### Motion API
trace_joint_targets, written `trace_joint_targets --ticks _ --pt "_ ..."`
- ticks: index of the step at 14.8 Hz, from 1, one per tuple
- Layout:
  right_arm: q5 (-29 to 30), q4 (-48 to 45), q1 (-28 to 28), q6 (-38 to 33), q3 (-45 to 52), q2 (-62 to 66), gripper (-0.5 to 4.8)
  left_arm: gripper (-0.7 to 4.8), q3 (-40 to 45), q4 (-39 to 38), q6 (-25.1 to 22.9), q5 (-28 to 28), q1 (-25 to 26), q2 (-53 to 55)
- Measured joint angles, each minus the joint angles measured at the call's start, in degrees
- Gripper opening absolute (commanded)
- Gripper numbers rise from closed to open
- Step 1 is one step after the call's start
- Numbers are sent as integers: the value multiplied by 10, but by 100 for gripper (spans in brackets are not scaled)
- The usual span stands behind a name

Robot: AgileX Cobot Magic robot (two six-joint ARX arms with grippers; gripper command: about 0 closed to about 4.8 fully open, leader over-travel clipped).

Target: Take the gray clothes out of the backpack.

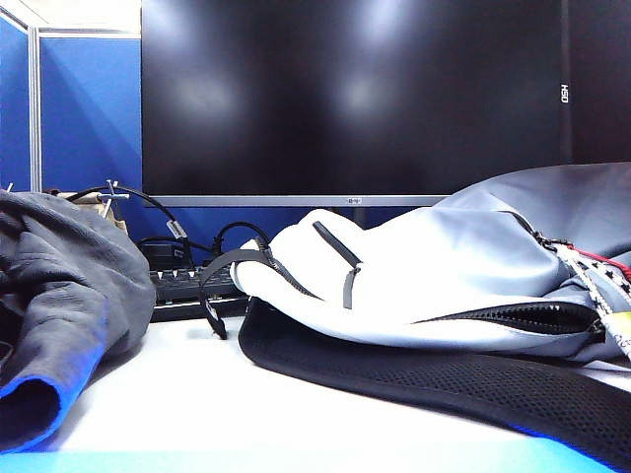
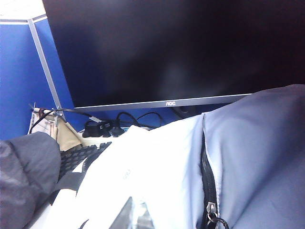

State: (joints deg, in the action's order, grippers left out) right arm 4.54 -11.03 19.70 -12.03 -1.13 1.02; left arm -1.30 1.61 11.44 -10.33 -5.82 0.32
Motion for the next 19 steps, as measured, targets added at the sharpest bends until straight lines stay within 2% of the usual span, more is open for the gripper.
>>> trace_joint_targets --ticks 3,5,9,19 --pt "0 0 0 0 0 0 -5 -5 9 1 -30 1 76 0" --pt "0 0 0 0 0 0 -5 -4 9 1 -53 3 101 0" --pt "0 0 0 0 0 0 -5 -4 9 -13 -68 51 103 0" --pt "0 0 0 0 0 0 -5 -4 9 -14 -68 66 103 0"
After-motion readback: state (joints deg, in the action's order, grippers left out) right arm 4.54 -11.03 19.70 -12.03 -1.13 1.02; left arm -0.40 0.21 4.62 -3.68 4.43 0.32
